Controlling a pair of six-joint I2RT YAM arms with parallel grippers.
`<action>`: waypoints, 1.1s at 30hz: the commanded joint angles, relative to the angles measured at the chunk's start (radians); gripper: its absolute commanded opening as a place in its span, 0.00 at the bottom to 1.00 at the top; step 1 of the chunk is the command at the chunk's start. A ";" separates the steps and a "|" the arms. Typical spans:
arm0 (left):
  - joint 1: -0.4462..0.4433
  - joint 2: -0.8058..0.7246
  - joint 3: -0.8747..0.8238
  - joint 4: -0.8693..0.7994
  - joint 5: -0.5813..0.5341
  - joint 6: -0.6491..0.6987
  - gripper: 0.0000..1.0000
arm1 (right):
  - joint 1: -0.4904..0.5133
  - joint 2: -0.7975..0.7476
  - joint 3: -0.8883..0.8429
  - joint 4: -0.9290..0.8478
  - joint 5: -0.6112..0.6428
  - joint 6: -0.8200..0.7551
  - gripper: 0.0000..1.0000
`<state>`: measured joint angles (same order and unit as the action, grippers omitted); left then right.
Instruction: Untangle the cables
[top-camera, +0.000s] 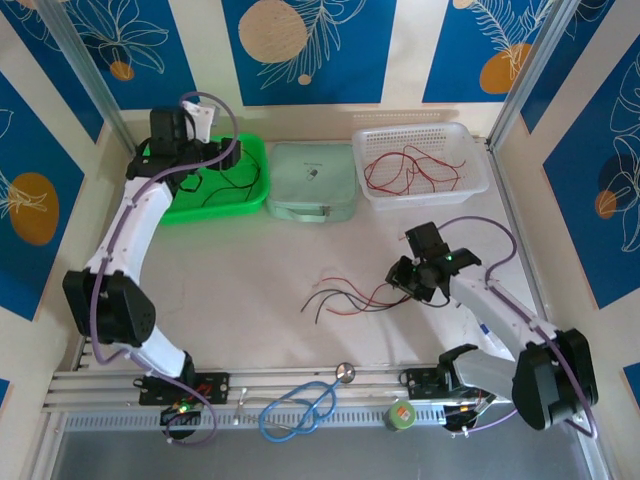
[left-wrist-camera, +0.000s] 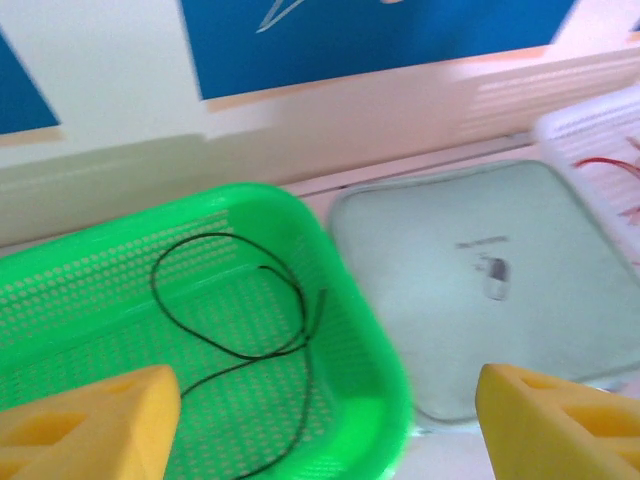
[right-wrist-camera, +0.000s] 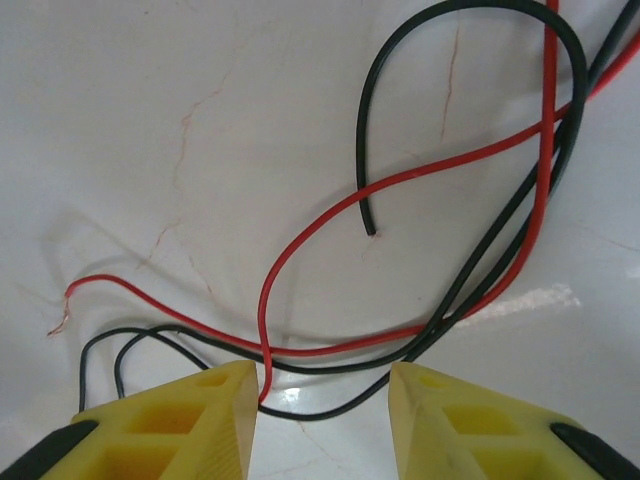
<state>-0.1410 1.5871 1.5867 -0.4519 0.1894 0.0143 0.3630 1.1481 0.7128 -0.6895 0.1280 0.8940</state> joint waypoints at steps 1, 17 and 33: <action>-0.084 -0.053 0.011 -0.131 -0.033 -0.033 0.78 | 0.030 0.075 0.040 -0.013 -0.007 0.026 0.43; -0.291 -0.268 -0.179 -0.265 -0.099 -0.210 0.78 | 0.135 0.322 0.089 0.089 0.070 0.179 0.45; -0.359 -0.343 -0.237 -0.291 -0.111 -0.237 0.78 | 0.187 0.361 0.178 0.053 0.101 0.137 0.00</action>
<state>-0.4828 1.2705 1.3540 -0.7269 0.0944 -0.2058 0.5381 1.5623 0.8532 -0.5884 0.2047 1.0401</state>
